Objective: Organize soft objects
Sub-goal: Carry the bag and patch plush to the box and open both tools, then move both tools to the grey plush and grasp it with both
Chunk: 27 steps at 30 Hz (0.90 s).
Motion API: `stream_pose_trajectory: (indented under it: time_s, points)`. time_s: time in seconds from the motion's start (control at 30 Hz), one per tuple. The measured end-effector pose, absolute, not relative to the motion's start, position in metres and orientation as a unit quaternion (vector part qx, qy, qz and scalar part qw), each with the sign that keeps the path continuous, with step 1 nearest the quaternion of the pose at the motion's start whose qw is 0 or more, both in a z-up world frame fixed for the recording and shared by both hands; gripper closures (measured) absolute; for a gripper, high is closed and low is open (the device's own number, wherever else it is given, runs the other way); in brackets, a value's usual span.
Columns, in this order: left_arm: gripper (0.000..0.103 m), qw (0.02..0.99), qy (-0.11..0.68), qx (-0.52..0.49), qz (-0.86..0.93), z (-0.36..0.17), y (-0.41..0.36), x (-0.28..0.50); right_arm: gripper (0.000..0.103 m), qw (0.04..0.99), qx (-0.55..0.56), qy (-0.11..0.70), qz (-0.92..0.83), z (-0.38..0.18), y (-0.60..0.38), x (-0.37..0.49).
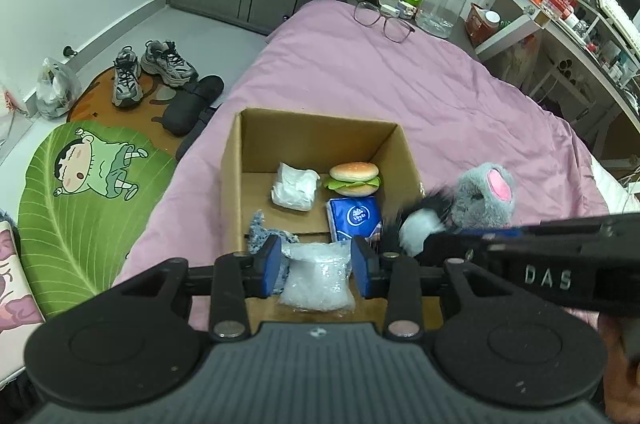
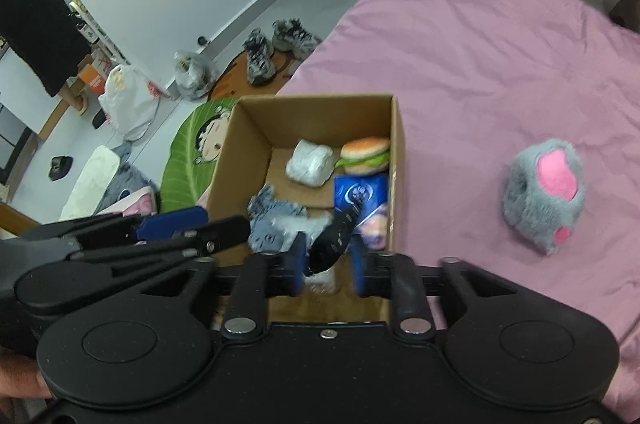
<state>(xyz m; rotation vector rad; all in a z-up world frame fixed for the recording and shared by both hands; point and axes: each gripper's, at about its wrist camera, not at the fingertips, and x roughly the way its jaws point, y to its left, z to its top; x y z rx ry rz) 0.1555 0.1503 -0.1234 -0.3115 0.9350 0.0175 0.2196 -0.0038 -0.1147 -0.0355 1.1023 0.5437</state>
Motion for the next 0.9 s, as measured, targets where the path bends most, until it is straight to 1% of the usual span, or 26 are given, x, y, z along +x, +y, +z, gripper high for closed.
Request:
stream_pose_trajectory:
  time_s: [0.03, 0.07, 0.1, 0.27, 0.3, 0.37, 0.6, 0.9]
  points:
    - [0.065, 0.88, 0.45, -0.15, 0.01, -0.123, 0.151, 0.155, 0.044, 0.82, -0.018, 0.514, 0.25, -0.114, -0.005, 0.219]
    - [0.061, 0.879, 0.452, -0.15, 0.017, -0.124, 0.152, 0.156, 0.041, 0.826, -0.023, 0.506, 0.247, -0.112, -0.007, 0.217]
    - [0.058, 0.879, 0.452, -0.15, 0.021, -0.124, 0.153, 0.156, 0.038, 0.831, -0.027, 0.499, 0.245, -0.109, -0.01, 0.216]
    - [0.041, 0.877, 0.458, -0.146, 0.026, -0.119, 0.149, 0.158, 0.037, 0.836, -0.017, 0.494, 0.236, -0.103, -0.033, 0.219]
    - [0.039, 0.877, 0.458, -0.144, 0.026, -0.117, 0.146, 0.158, 0.035, 0.839, -0.017, 0.492, 0.232, -0.101, -0.039, 0.22]
    - [0.032, 0.878, 0.457, -0.14, 0.025, -0.113, 0.142, 0.159, 0.032, 0.843, -0.016, 0.487, 0.226, -0.1, -0.049, 0.22]
    - [0.029, 0.877, 0.46, -0.134, 0.017, -0.103, 0.121, 0.162, 0.028, 0.85, 0.003, 0.479, 0.219, -0.094, -0.088, 0.222]
    - [0.026, 0.878, 0.463, -0.124, 0.011, -0.086, 0.092, 0.167, 0.025, 0.852, 0.043, 0.473, 0.221, -0.09, -0.136, 0.225]
